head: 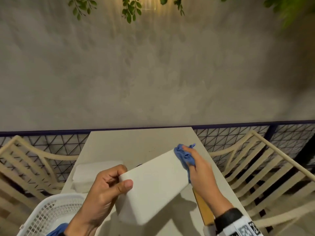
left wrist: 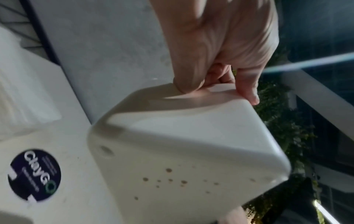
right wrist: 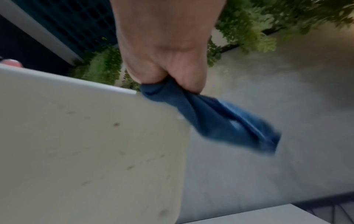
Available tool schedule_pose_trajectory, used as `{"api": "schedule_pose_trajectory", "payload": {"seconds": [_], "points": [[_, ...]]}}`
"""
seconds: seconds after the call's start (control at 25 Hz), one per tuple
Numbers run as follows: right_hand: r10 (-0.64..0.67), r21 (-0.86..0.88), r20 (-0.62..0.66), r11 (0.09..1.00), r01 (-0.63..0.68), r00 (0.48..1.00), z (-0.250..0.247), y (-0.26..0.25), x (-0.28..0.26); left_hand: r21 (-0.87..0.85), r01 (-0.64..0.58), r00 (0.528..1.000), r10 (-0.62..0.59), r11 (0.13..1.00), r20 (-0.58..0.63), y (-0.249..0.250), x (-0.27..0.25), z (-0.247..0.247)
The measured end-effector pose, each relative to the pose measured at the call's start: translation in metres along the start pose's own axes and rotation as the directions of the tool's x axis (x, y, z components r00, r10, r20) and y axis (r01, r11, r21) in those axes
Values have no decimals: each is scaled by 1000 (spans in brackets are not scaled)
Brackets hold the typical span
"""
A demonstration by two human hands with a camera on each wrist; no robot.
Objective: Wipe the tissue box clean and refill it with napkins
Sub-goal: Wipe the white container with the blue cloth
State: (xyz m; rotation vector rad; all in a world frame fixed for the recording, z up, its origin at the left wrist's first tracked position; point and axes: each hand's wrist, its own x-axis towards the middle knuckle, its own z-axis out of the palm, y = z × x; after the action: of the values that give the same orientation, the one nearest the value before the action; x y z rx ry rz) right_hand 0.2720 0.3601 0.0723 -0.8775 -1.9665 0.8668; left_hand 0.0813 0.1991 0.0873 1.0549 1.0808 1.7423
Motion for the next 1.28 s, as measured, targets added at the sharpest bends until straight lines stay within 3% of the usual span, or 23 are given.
{"api": "schedule_pose_trajectory", "payload": {"seconds": [0.08, 0.16, 0.28, 0.36, 0.44, 0.56, 0.72, 0.8, 0.92, 1.08, 1.28], "points": [[230, 36, -16, 973, -230, 973, -7, 19, 20, 68, -4, 1000, 5, 998, -11, -3, 2, -2], [434, 195, 148, 868, -456, 889, -18, 36, 29, 239, -41, 999, 39, 970, 13, -5, 5, -6], [502, 376, 413, 666, -644, 760, -34, 53, 21, 532, -122, 983, 26, 838, 184, -5, 2, -5], [528, 341, 487, 619, -708, 696, -38, 77, 14, 637, -162, 953, -47, 753, 299, -12, -2, -4], [580, 220, 491, 640, -736, 650, -37, 101, 7, 734, -170, 962, -49, 658, 268, -34, -5, -12], [648, -12, 390, 714, -700, 654, -23, 125, -1, 813, -22, 999, -18, 581, 39, -83, -5, -34], [707, 60, 199, 682, -729, 678, 7, 134, -2, 756, 285, 959, -182, 590, -219, -135, 8, -38], [696, 98, 158, 695, -712, 701, 27, 143, 3, 752, 375, 927, -207, 542, -314, -158, 20, -43], [689, 142, 104, 704, -696, 717, 51, 161, 17, 737, 445, 894, -213, 508, -393, -175, 42, -47], [668, 49, 100, 737, -674, 737, 65, 183, 54, 725, 496, 866, -215, 477, -451, -181, 74, -54], [646, 40, 96, 757, -652, 757, 74, 201, 68, 619, 548, 824, -235, 563, -516, -191, 85, -61]]}}
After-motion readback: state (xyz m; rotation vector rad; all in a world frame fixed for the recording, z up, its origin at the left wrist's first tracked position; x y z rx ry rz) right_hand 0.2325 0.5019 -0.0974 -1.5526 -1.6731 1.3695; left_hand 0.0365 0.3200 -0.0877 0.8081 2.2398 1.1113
